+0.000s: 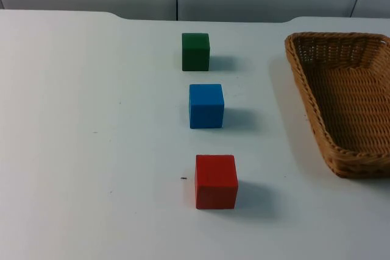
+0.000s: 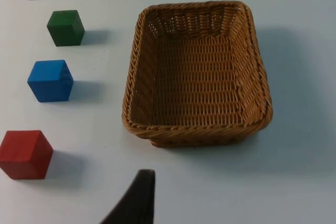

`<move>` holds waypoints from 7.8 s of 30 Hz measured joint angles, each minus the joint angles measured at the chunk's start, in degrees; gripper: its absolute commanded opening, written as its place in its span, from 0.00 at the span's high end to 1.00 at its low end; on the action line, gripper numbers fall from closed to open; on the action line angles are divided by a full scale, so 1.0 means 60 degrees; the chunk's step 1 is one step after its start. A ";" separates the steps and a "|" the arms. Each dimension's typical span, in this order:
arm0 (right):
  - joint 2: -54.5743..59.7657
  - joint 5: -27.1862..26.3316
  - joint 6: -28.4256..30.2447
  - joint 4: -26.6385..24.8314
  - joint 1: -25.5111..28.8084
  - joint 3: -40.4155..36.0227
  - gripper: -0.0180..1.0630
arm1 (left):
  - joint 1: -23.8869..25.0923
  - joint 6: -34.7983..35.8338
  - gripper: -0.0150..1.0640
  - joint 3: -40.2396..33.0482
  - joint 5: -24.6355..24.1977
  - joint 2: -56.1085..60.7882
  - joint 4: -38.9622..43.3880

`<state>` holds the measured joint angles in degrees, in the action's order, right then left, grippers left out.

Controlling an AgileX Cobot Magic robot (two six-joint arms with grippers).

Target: Pick up the basket with the left hand and place the blue cube into the basket with the right hand.

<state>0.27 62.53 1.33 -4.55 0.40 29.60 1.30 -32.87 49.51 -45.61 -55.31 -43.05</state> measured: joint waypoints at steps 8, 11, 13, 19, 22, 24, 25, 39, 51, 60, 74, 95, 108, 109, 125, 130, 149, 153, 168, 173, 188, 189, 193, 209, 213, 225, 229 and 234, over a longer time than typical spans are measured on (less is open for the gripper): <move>0.0000 0.0000 -0.0038 0.0000 0.0000 0.0000 0.02 | 0.0000 -0.1603 0.02 0.0056 0.0068 -0.1886 -0.2061; 0.0000 0.0000 -0.0038 0.0000 0.0000 0.0000 0.02 | 0.0000 -0.2085 0.02 0.0056 0.0068 -0.2243 -0.2645; 0.0000 0.0000 -0.0038 0.0000 0.0000 0.0000 0.02 | 0.0000 -0.2449 0.02 0.0070 0.0068 -0.2570 -0.3185; 0.0000 0.0000 -0.0038 0.0000 0.0000 0.0000 0.02 | 0.0000 -0.3033 0.02 0.0125 0.0068 -0.3206 -0.3976; 0.0000 0.0000 -0.0038 0.0000 0.0000 0.0000 0.02 | -0.0039 -0.3099 0.02 0.0317 0.0068 -0.3476 -0.4095; 0.0000 0.0000 -0.0038 0.0000 0.0000 0.0000 0.02 | -0.0261 -0.3136 0.02 0.0639 0.0191 -0.3737 -0.4113; 0.0000 0.0000 -0.0058 0.0000 0.0000 0.0000 0.02 | -0.0399 -0.3135 0.02 0.0835 0.0247 -0.3893 -0.4113; 0.0000 0.0000 -0.0058 0.0000 0.0000 0.0000 0.02 | -0.2998 -0.2976 0.02 0.2912 0.1175 -0.6649 -0.4151; 0.0000 0.0000 -0.0074 0.0000 0.0000 0.0000 0.02 | -0.4232 -0.2354 0.02 0.5243 0.1313 -0.9388 -0.4151; 0.0000 0.0000 -0.0298 0.0168 0.0000 0.0000 0.02 | -0.5108 -0.0270 0.02 0.7456 0.1350 -1.1339 -0.2274; 0.0000 0.0000 -0.0401 0.0230 0.0000 0.0000 0.02 | -0.5766 0.1858 0.02 0.9196 0.1101 -1.3116 -0.0662; 0.0000 0.0000 -0.0401 0.0230 0.0000 0.0000 0.02 | -0.6097 0.2737 0.02 0.9894 0.1116 -1.4222 -0.0449; 0.0000 0.0000 -0.0401 0.0230 0.0000 0.0000 0.02 | -0.6521 0.3016 0.02 1.0090 0.1314 -1.4670 -0.0331; 0.0000 0.0000 -0.0401 0.0230 0.0000 0.0000 0.02 | -0.6542 0.3016 0.02 1.0126 0.1314 -1.4716 -0.0331; 0.0000 -0.0018 -0.0401 0.0230 0.0000 0.0000 0.02 | -0.6781 0.3768 0.23 1.0666 0.1418 -1.4965 0.0108; 0.0000 -0.0018 -0.0401 0.0230 0.0000 0.0000 0.02 | -0.6781 0.3912 0.46 1.0666 0.1418 -1.4965 0.0108; 0.0000 -0.0018 -0.0401 0.0230 0.0000 0.0000 0.02 | -0.6797 0.4175 0.99 1.0734 0.1699 -1.4965 -0.0641; 0.0000 -0.0018 -0.0401 0.0230 0.0000 0.0000 0.02 | -0.6797 0.4175 0.99 1.0734 0.1699 -1.4987 -0.0705; 0.0000 -0.0018 -0.0401 0.0230 0.0000 0.0000 0.02 | -0.6248 0.5479 0.99 1.0717 0.1060 -1.3440 0.0290; 0.0000 -0.0018 -0.0401 0.0230 0.0000 0.0000 0.02 | -0.5475 0.5479 0.99 1.0717 0.0353 -1.2407 0.0540; 0.0000 -0.0018 -0.0401 0.0230 0.0000 0.0000 0.02 | -0.2634 0.2176 0.99 0.4538 0.0399 -0.8274 -0.1890; 0.0000 -0.0018 -0.0401 0.0230 0.0000 0.0000 0.02 | -0.2316 0.1591 0.99 0.3925 0.0399 -0.7784 -0.2415; 0.0000 -0.0018 -0.0401 0.0230 0.0000 0.0000 0.02 | -0.0965 0.0170 0.99 0.1950 0.0246 -0.6472 -0.3431; 0.0000 -0.0018 -0.0382 0.0207 0.0000 0.0000 0.02 | 0.4014 -0.2578 0.99 -0.1342 -0.2172 -0.4423 -0.2836; -0.0016 -0.0055 0.0035 -0.0564 0.0000 0.0068 0.02 | 0.4014 -0.2749 0.99 -0.1357 -0.2298 -0.4407 -0.1820; 0.4090 -0.1392 0.2199 -0.2748 0.0000 0.2051 0.02 | 0.5004 -0.3468 0.99 -0.1357 -0.2428 -0.4407 -0.1698; 0.6032 -0.1614 0.2572 -0.3189 0.0000 0.3010 0.02 | 0.5236 -0.3763 0.99 -0.1336 -0.2511 -0.4407 -0.1903; 0.8422 -0.1700 0.2989 -0.3935 0.0000 0.4409 0.02 | 0.5253 -0.3844 0.99 -0.0900 -0.2916 -0.4607 -0.1919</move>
<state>50.80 52.33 19.26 -28.16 0.40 56.06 32.82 -55.94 44.11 -63.11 -82.95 -54.56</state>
